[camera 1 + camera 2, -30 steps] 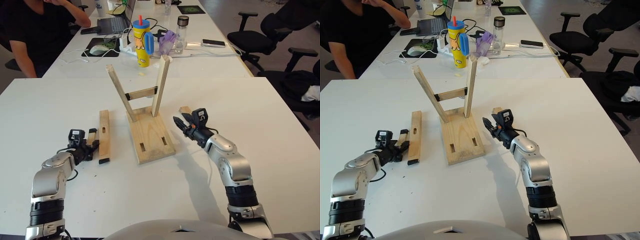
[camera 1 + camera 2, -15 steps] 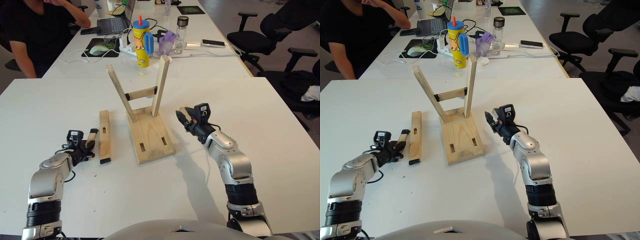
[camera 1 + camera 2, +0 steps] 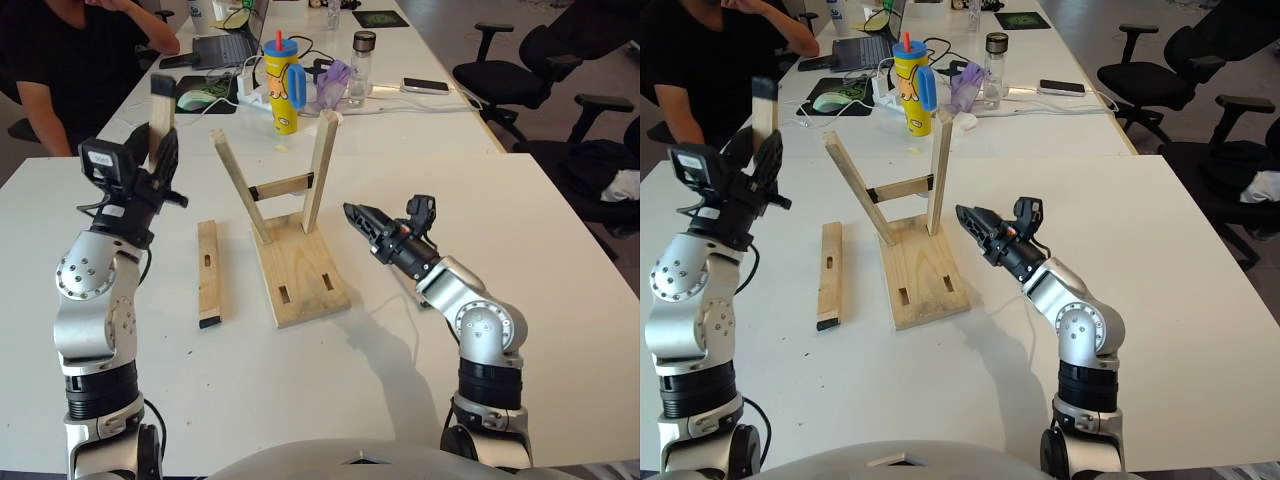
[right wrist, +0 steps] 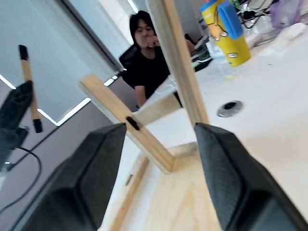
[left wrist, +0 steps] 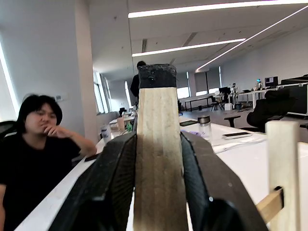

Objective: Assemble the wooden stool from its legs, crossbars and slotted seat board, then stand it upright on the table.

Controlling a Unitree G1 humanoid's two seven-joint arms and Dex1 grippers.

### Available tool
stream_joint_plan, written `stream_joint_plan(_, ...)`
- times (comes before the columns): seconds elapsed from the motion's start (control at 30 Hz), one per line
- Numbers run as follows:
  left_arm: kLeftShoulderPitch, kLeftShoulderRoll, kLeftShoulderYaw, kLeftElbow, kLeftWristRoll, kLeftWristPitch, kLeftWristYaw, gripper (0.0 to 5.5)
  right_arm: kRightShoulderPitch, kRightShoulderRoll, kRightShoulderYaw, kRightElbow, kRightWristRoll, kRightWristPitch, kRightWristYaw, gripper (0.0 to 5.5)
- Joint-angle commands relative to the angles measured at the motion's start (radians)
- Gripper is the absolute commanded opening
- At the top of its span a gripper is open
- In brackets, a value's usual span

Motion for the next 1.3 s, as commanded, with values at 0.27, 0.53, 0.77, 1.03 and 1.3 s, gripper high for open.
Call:
stream_joint_plan(0.27, 0.006, -0.097, -0.33, -0.009, 0.131, 0.008, -0.006, 1.3, -0.159, 0.025, -0.022, -0.032, 0.251, 0.056, -0.129, 3.44)
stream_joint_plan(0.53, 0.037, -0.101, -0.398, -0.014, 0.151, -0.023, -0.052, 1.3, -0.197, 0.027, -0.015, 0.004, 0.307, 0.031, -0.182, 3.44)
stream_joint_plan(0.77, 0.037, -0.084, -0.399, -0.012, 0.157, -0.049, -0.09, 1.3, -0.193, 0.029, -0.027, 0.073, 0.344, 0.015, -0.203, 2.87)
stream_joint_plan(1.03, 0.037, -0.075, -0.384, -0.008, 0.152, -0.043, -0.111, 1.3, -0.181, 0.006, -0.015, 0.065, 0.379, 0.026, -0.213, 1.55)
stream_joint_plan(1.3, 0.038, -0.073, -0.375, 0.002, 0.153, -0.029, -0.116, 1.3, -0.172, -0.009, -0.008, 0.065, 0.41, 0.033, -0.219, 0.43)
